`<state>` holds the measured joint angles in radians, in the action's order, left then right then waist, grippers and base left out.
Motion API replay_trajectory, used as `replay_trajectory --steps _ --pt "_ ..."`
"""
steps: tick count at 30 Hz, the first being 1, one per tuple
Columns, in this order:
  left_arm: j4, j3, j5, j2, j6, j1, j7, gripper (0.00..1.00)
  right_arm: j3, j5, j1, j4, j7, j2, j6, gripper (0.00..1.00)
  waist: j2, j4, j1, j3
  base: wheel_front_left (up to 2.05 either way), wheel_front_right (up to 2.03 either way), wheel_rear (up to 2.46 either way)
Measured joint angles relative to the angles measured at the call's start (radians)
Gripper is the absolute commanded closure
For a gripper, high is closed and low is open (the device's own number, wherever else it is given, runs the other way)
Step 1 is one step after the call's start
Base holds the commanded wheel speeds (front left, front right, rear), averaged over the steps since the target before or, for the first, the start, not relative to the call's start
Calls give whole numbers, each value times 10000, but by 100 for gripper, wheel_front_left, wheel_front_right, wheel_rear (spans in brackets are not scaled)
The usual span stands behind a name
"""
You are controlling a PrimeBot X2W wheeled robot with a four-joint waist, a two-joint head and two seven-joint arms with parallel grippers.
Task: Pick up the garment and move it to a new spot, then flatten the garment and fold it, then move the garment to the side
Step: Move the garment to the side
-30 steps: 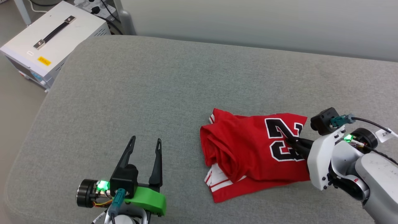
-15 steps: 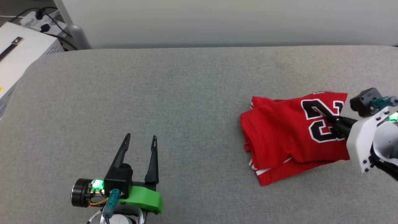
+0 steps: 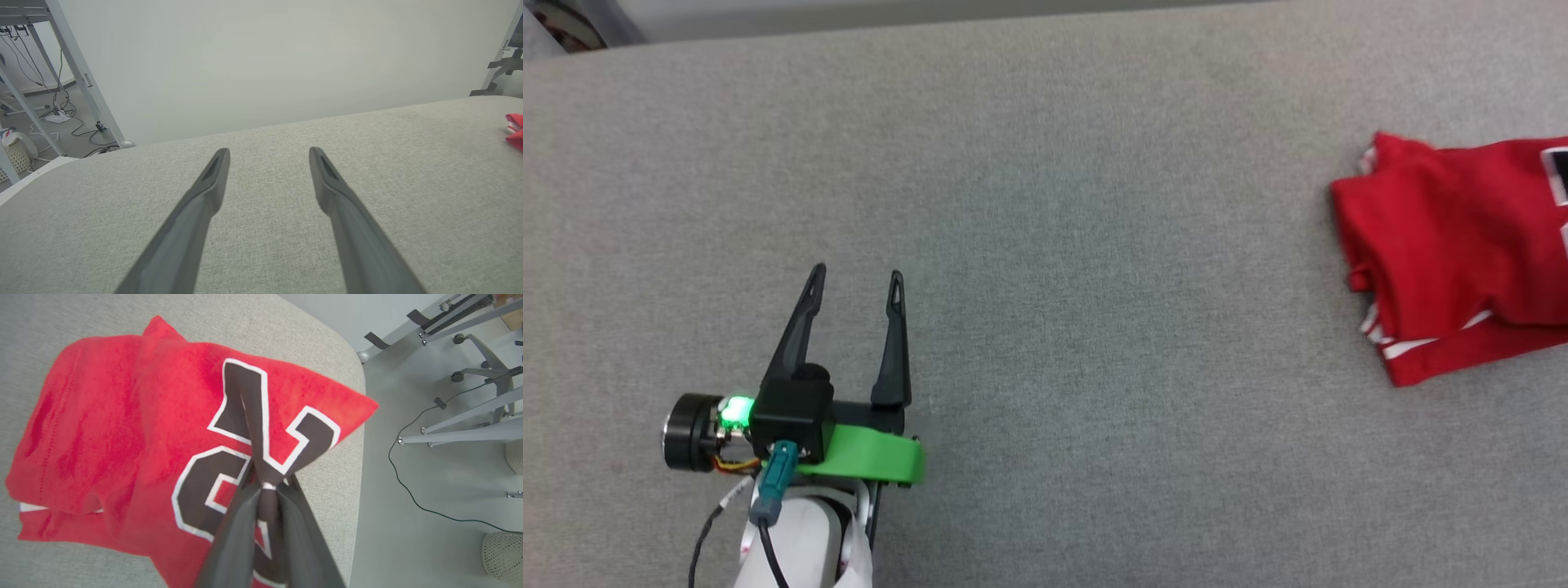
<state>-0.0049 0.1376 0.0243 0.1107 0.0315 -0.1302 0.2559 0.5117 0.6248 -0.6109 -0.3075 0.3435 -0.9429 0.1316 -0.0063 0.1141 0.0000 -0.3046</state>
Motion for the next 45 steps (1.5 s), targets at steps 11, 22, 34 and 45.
replay_trajectory --steps 11,22,34,45 --pt "-416 12 -73 173 -21 -733 0 0 -1624 -1218 -850 -2451 -79 -268 0 100 0 107 1 -1526 0 0 0" --pt "-437 82 -73 267 -82 -1047 0 0 -3110 -3266 -1746 -4226 -477 389 0 50 0 -92 1 -2316 0 0 0" --pt "-138 84 -42 217 71 -856 0 0 -4422 -4730 -1796 -4247 -2357 1444 0 0 0 -110 0 -1351 0 0 0" --pt "71 67 36 90 174 104 0 0 -5779 -6328 -1531 -2437 -5442 2949 0 0 0 -276 0 96 0 0 0"
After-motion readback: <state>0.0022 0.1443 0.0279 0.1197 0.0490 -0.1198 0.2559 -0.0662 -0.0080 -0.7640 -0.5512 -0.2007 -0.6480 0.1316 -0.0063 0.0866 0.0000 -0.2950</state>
